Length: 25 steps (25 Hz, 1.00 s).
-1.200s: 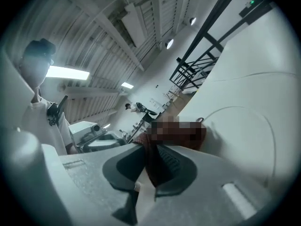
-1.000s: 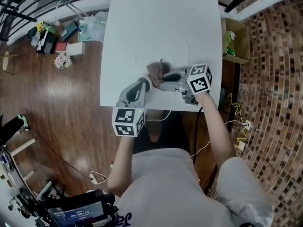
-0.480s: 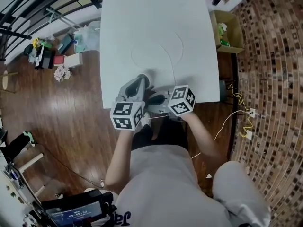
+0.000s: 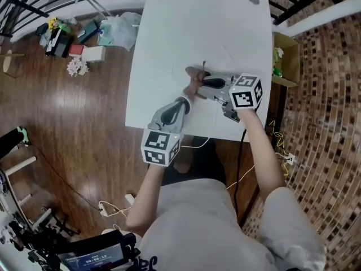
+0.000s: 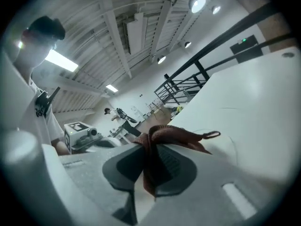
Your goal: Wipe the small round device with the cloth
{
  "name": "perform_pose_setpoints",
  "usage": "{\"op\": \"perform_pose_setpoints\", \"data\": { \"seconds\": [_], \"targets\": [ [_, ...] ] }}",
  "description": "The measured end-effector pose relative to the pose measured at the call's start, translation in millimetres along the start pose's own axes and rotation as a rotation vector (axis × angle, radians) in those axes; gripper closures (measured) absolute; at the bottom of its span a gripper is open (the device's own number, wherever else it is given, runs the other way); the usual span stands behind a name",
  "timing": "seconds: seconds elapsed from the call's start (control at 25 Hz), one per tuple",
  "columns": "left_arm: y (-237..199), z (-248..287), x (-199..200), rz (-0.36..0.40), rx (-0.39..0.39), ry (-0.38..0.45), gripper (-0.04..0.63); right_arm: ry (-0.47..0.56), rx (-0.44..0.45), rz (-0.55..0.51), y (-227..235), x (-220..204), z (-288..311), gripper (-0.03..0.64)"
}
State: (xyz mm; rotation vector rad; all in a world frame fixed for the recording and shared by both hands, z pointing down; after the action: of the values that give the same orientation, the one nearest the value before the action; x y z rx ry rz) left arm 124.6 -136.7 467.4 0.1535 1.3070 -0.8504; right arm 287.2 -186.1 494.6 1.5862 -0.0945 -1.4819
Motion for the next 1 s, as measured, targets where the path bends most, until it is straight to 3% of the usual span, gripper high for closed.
{"op": "perform_pose_setpoints", "data": {
  "seconds": [0.2, 0.32, 0.44, 0.76, 1.0],
  "targets": [
    [-1.9, 0.5, 2.5, 0.012, 0.032, 0.021, 0.578, -0.120, 0.217, 0.095, 21.9, -2.1, 86.5, 0.578],
    [-4.2, -1.1, 4.8, 0.021, 0.049, 0.025, 0.578, -0.196, 0.289, 0.141, 20.5, -12.2, 107.8, 0.578],
    [-11.2, -5.9, 4.7, 0.030, 0.055, 0.019, 0.578, -0.240, 0.272, 0.197, 22.5, -23.5, 108.0, 0.578],
    [-12.0, -10.9, 6.7, 0.085, 0.046, 0.000, 0.578, -0.082, 0.138, 0.265, 5.3, -50.6, 20.3, 0.578],
    [-7.2, -6.7, 5.7, 0.119, -0.003, -0.013, 0.578, -0.015, 0.084, 0.265, -49.2, -111.3, -7.5, 0.578]
  ]
}}
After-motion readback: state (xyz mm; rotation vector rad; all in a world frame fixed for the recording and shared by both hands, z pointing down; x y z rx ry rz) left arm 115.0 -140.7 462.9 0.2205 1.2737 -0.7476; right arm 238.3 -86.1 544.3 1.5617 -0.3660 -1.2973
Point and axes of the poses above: the fingertips, and each gripper's own axes: z forward along the fingers, y to its right, x out of its top, the point moved 7 cm from there along -z, backward along the fingers, and after that the axes turned 14 degrees about y, right-handed, at the moved point
